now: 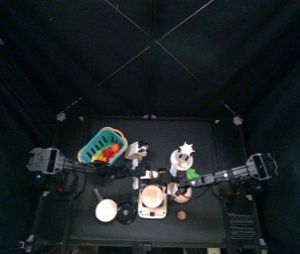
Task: Peel other half of shell
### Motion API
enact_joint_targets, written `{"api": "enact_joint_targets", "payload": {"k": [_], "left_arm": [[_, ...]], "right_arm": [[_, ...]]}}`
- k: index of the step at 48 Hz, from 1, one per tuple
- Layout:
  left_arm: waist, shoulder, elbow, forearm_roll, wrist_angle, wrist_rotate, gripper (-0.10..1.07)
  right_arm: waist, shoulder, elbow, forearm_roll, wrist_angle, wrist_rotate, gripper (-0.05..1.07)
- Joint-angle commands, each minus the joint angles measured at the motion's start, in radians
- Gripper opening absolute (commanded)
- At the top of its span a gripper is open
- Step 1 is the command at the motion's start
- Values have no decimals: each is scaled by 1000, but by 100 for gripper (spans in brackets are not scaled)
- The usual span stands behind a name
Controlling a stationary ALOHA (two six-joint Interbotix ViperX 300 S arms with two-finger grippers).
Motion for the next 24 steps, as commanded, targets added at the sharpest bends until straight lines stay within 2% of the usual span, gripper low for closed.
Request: {"api": "enact_joint_targets", "payload": {"k": [1,10,24], "left_arm": [[0,-11,-25,3,-11,-2,73],[5,-11,-15,2,-11,-2,73],[8,-15,5,2,-12,-2,73]], "right_arm": [[-6,-15,-8,-5,5,2,71],[-5,-25,-8,-3,8,2,64],[-5,-51,6,-5,9,2,63]]}}
